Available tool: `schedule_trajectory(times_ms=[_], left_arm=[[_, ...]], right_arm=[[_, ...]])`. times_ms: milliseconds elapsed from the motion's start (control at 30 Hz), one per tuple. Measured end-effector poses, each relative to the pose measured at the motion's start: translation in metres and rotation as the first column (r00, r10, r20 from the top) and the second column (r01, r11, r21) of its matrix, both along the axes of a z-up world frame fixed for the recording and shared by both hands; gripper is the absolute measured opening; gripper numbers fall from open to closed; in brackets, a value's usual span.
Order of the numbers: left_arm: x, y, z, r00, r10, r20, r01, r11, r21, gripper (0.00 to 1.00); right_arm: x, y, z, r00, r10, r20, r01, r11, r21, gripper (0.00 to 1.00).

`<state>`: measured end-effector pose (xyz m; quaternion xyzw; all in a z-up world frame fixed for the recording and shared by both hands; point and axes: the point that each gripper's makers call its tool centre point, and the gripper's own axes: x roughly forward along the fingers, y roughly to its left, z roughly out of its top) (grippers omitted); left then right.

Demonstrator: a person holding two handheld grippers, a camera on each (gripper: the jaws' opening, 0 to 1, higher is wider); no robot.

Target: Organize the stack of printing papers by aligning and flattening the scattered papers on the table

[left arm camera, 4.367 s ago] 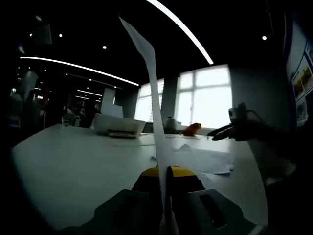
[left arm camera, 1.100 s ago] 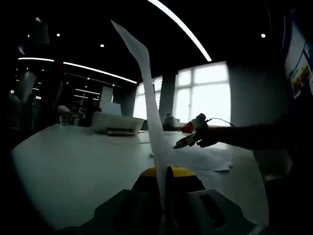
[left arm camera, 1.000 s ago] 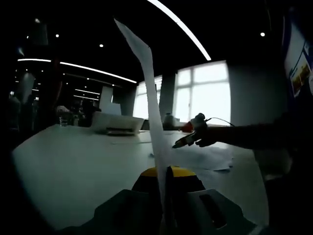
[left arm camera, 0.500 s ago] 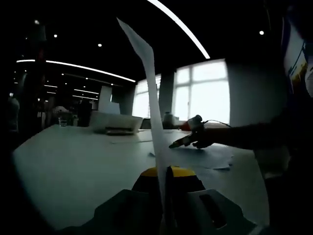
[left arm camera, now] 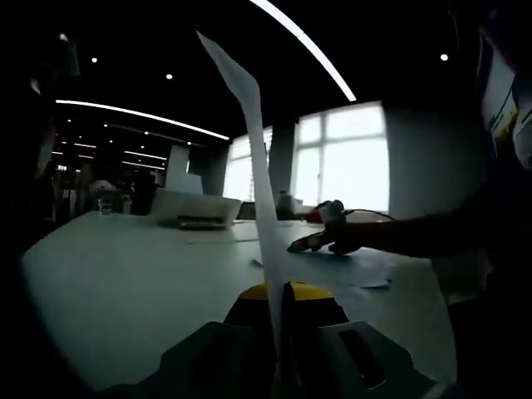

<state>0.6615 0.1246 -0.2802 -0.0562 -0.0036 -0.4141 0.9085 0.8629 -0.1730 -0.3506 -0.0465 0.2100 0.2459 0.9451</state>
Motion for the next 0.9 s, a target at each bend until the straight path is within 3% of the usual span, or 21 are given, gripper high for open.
schedule_trajectory(times_ms=[100, 333, 533, 900], left_arm=[[0.000, 0.001, 0.000, 1.000, 0.002, 0.000, -0.002, 1.000, -0.002, 0.06], [0.000, -0.001, 0.000, 1.000, 0.004, 0.000, -0.004, 1.000, -0.001, 0.06], [0.001, 0.000, -0.001, 1.000, 0.007, 0.001, -0.007, 1.000, 0.001, 0.06], [0.002, 0.001, -0.001, 1.000, 0.006, 0.003, -0.006, 1.000, 0.004, 0.06]], right_arm=[[-0.005, 0.009, 0.001, 1.000, 0.030, -0.001, -0.030, 1.000, 0.000, 0.27], [-0.011, 0.011, 0.001, 1.000, 0.022, -0.006, -0.022, 1.000, 0.001, 0.23], [0.011, -0.006, -0.001, 1.000, 0.013, -0.016, -0.013, 1.000, 0.004, 0.17], [0.028, -0.020, 0.003, 1.000, 0.025, -0.005, -0.025, 0.999, -0.024, 0.07]])
